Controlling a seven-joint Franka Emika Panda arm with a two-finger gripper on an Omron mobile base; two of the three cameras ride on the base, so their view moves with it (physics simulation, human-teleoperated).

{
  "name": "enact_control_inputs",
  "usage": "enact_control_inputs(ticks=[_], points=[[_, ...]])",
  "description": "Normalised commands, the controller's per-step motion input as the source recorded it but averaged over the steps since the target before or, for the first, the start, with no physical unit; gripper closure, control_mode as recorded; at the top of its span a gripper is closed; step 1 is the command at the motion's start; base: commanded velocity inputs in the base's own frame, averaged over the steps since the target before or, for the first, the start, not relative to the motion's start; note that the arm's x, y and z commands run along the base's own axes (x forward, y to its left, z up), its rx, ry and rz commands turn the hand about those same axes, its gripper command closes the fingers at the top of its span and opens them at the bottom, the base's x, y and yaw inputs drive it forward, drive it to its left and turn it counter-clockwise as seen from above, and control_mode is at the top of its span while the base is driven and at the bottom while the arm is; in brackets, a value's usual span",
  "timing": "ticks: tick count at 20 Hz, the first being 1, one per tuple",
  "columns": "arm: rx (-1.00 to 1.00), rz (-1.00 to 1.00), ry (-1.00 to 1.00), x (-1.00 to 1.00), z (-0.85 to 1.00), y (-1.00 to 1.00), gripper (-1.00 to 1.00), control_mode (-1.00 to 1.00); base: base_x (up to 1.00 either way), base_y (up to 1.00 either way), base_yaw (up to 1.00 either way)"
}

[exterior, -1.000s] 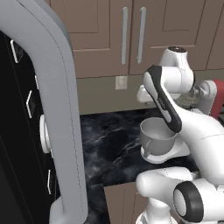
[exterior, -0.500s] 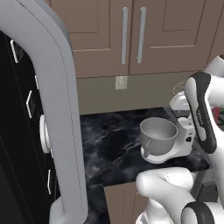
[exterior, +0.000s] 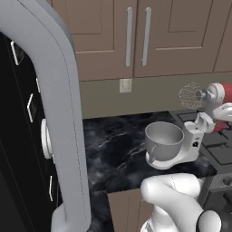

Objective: Close the stand mixer head.

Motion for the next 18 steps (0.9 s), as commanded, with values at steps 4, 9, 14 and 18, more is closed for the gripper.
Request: enact_control_inputs(ticks=[4,9,14,18], points=[[0.19,0.0,-0.05,0.06,0.14,-0.89,-1.0,-1.0,0.0,0.0,0.0],[0.16,0.0,-0.05,0.27,0.13,-0.73,-1.0,-1.0,0.0,0.0,0.0],[0.06,0.01,-0.12,0.51,0.05,-0.57,-1.0,-1.0,0.0,0.0,0.0],[0.02,0.03,-0.23,0.64,0.0,-0.4,-1.0,-1.0,0.0,0.0,0.0]])
